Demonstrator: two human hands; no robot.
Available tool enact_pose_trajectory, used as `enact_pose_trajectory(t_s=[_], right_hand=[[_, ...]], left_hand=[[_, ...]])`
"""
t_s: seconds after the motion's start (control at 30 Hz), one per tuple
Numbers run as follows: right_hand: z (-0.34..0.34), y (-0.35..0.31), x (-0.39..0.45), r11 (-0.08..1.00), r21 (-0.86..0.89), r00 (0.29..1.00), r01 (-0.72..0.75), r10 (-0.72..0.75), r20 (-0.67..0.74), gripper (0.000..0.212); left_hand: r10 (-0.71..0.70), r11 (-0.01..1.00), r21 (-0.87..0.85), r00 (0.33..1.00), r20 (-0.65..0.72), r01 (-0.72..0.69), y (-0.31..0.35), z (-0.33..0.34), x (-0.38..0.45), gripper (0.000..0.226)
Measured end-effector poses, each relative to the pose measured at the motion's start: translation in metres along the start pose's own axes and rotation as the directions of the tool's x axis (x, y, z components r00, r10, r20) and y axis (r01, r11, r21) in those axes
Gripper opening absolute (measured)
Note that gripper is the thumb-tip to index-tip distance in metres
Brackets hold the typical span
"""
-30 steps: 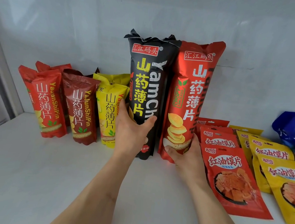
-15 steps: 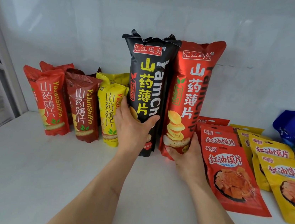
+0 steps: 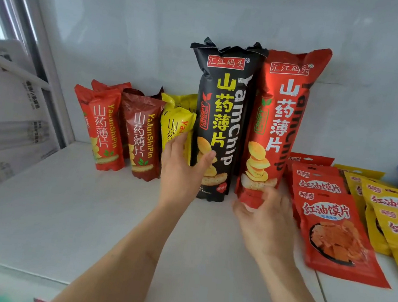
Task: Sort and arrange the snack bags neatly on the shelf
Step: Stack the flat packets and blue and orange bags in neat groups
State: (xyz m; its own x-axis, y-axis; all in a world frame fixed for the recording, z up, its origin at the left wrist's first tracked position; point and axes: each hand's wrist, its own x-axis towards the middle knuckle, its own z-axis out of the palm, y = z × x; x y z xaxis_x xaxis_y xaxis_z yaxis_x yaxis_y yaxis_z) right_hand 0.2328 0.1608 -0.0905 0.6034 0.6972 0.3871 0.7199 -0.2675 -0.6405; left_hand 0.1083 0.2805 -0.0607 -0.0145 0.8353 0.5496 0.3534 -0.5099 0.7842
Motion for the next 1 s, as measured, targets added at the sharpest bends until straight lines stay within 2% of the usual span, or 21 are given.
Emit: enact_pose_trajectory(t_s=[0.07, 0.13, 0.2, 0.33, 0.47, 0.53, 0.63, 0.8, 0.9, 1.0], right_hand=[[0.01, -0.019, -0.015, 0.993, 0.115, 0.989, 0.038, -0.053, 0.136, 0.062], [0.027, -0.04, -0.025, 0.975, 0.216, 0.954, 0.052, -0.112, 0.276, 0.067], [0.047, -0.06, -0.024, 0.964, 0.257, 0.936, 0.071, -0.154, 0.317, 0.074], [0.095, -0.098, -0.012, 0.961, 0.27, 0.964, 0.058, -0.124, 0.235, 0.076], [0.129, -0.126, -0.007, 0.974, 0.227, 0.999, 0.019, -0.024, 0.022, 0.073], [0.14, -0.133, -0.005, 0.978, 0.204, 0.999, -0.042, 0.047, -0.017, 0.075], [0.153, -0.138, -0.003, 0.983, 0.161, 0.994, -0.093, 0.101, -0.042, 0.079], [0.166, -0.143, 0.004, 0.981, 0.122, 0.983, -0.151, 0.163, -0.088, 0.079], [0.172, -0.141, 0.01, 0.977, 0.119, 0.978, -0.18, 0.191, -0.087, 0.077], [0.176, -0.141, 0.015, 0.975, 0.128, 0.976, -0.183, 0.196, -0.098, 0.075]], left_hand=[[0.024, 1.0, -0.01, 0.999, -0.024, -0.024, -0.003, -0.013, 0.005, 0.071], [0.064, 0.998, -0.019, 0.996, -0.068, -0.066, -0.007, -0.029, 0.014, 0.06], [0.128, 0.992, 0.008, 0.986, -0.105, -0.127, -0.014, -0.046, 0.029, 0.052], [0.334, 0.936, 0.151, 0.938, -0.09, -0.318, -0.033, -0.084, 0.072, 0.048], [0.519, 0.81, 0.285, 0.853, 0.06, -0.512, -0.037, -0.105, 0.129, 0.052], [0.575, 0.759, 0.297, 0.81, 0.113, -0.58, -0.035, -0.108, 0.154, 0.054], [0.551, 0.742, 0.299, 0.8, 0.238, -0.6, -0.038, -0.107, 0.178, 0.062], [0.603, 0.644, 0.308, 0.713, 0.358, -0.7, -0.039, -0.099, 0.188, 0.057], [0.498, 0.664, 0.322, 0.72, 0.483, -0.675, -0.027, -0.096, 0.193, 0.046], [0.445, 0.67, 0.322, 0.709, 0.547, -0.669, -0.021, -0.093, 0.198, 0.043]])
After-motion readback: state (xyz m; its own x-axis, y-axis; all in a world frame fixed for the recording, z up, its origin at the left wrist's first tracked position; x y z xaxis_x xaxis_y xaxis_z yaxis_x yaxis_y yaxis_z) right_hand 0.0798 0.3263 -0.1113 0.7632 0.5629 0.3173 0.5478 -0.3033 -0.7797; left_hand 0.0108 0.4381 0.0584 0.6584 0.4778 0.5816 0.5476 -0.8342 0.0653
